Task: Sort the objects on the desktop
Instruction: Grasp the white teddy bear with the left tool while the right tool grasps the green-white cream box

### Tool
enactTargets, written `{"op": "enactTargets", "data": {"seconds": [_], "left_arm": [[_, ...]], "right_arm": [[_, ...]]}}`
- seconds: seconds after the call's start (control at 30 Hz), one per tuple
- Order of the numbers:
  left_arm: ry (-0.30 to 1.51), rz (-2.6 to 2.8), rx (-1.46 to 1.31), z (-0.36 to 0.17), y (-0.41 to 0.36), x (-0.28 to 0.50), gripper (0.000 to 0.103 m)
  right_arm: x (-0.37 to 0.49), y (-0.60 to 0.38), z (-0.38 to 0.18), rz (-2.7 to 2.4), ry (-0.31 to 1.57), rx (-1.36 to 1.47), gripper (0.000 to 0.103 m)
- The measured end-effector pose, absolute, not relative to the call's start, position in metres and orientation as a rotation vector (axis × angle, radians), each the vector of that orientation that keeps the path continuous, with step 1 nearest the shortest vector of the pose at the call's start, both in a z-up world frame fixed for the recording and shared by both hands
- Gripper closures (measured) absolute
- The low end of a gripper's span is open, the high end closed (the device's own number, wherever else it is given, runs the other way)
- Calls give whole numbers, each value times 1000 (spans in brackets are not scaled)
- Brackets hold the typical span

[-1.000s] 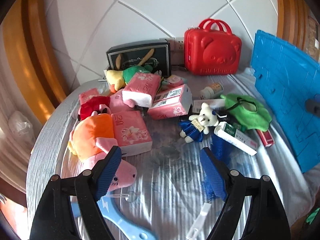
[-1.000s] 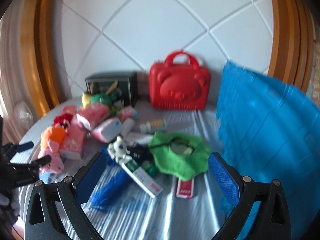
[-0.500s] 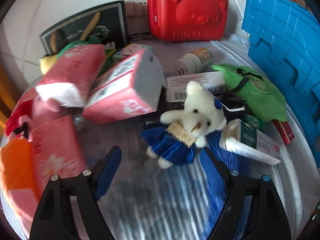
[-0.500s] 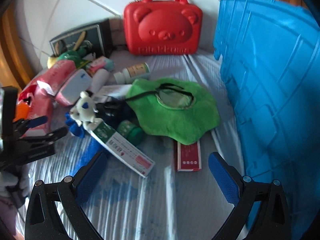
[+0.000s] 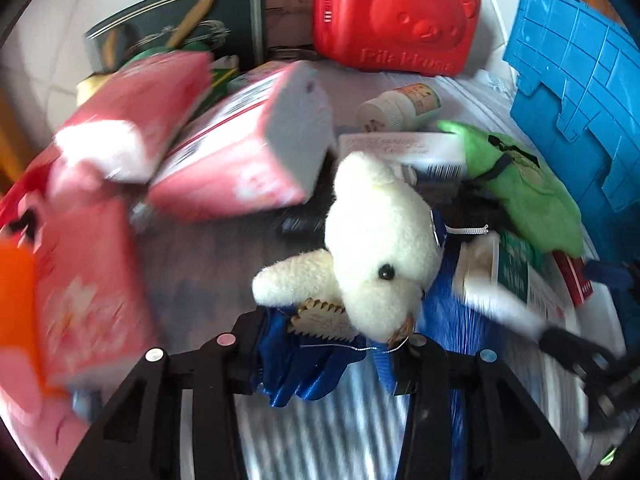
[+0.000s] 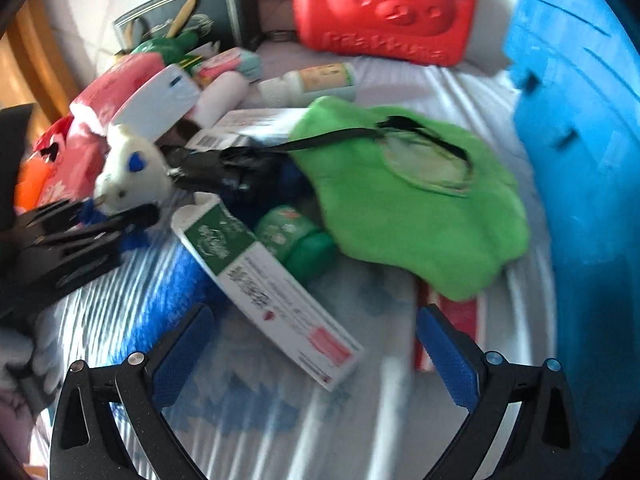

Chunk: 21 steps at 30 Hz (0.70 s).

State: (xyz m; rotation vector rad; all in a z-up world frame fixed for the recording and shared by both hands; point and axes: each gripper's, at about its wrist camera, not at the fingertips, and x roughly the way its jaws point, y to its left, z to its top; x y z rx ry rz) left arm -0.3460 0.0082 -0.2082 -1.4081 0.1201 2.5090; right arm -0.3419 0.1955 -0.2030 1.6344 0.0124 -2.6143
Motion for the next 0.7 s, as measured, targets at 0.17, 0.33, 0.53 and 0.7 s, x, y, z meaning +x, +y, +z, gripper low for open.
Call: {"op": "enactTargets", "data": {"seconds": [0.17,0.33,0.53,0.7], "left_arm": [[63,2512,-1454,-201,-9,-320,61],[67,2518,-1430,-190,-10,-306,61],[44,2570,-1292,-147,-11,-281,61],[31,2620,-1153,-106,-12,-249,61]], "right_arm": [[-355,180,-225,-2572,70,1661,2],[-349,174,-223,-2545,85,1656,60],[-322,178,-179,-2604,37,1530,71],[-290,175,-123,-2699,41,1369,71]]}}
